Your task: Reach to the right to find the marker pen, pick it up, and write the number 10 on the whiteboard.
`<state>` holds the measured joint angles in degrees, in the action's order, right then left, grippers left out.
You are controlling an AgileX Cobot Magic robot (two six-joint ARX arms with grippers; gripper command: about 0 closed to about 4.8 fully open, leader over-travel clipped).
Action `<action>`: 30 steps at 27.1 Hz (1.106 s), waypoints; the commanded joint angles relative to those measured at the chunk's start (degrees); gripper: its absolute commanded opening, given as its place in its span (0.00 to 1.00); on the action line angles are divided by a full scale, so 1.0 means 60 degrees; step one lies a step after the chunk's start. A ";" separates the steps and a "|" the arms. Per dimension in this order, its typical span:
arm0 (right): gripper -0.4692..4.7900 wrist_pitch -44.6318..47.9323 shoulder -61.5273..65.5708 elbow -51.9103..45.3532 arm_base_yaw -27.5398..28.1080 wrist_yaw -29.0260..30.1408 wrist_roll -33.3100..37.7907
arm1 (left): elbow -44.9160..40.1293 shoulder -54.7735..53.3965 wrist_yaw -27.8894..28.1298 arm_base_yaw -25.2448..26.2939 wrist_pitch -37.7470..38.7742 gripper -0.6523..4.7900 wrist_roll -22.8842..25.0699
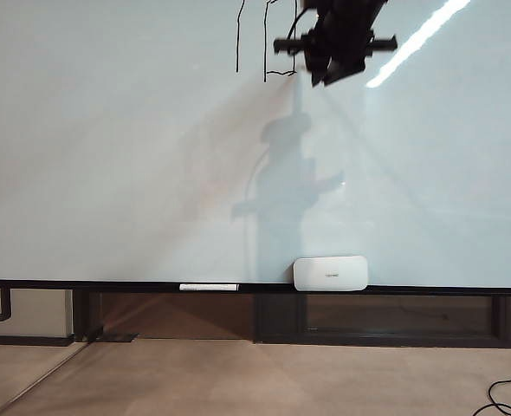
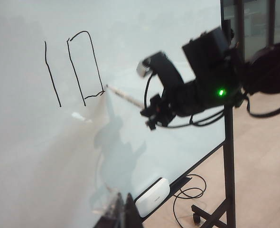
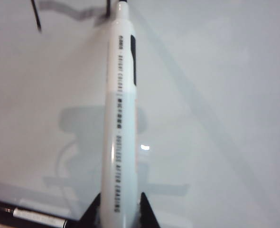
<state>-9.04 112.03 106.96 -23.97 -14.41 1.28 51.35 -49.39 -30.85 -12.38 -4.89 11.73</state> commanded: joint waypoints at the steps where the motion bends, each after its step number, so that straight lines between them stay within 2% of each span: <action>1: 0.08 0.0058 -0.0346 0.0058 0.0000 -0.0084 0.0062 | 0.0022 0.0029 -0.0404 -0.0007 -0.0076 0.11 -0.0306; 8: 0.08 -0.0557 -0.0838 0.0051 0.0004 -0.0117 0.0004 | 0.0022 0.0029 -0.0856 -0.0015 0.0025 0.11 -0.0729; 11: 0.08 -0.0772 -0.1035 0.0044 0.0004 -0.0164 0.0007 | 0.0022 0.0025 -0.0769 -0.0011 0.0302 0.11 -0.0780; 16: 0.08 -0.1144 -0.1508 0.0036 0.0004 -0.0186 0.0000 | 0.0022 0.0029 0.0033 -0.0011 0.0408 0.11 -0.0867; 19: 0.08 -0.1479 -0.2036 0.0036 0.0004 -0.0233 0.0000 | 0.0029 0.0029 0.0237 -0.0011 0.0408 0.11 -0.1290; 24: 0.08 -0.2204 -0.2794 0.0036 0.0004 -0.0262 -0.0004 | 0.0262 -0.0022 -0.0499 -0.0015 0.0401 0.11 -0.1370; 28: 0.08 -0.3107 -0.3326 0.0033 0.0004 -0.0408 -0.0007 | 0.0266 -0.0310 -0.1461 -0.0026 -0.0284 0.11 -0.2138; 30: 0.08 -0.3555 -0.3537 0.0033 0.0004 -0.0495 -0.0025 | 0.0273 -0.0310 -0.1541 -0.0029 -0.0419 0.11 -0.2437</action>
<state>-28.82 91.85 107.07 -23.90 -16.62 1.37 52.69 -51.64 -39.31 -12.43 -5.54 -1.43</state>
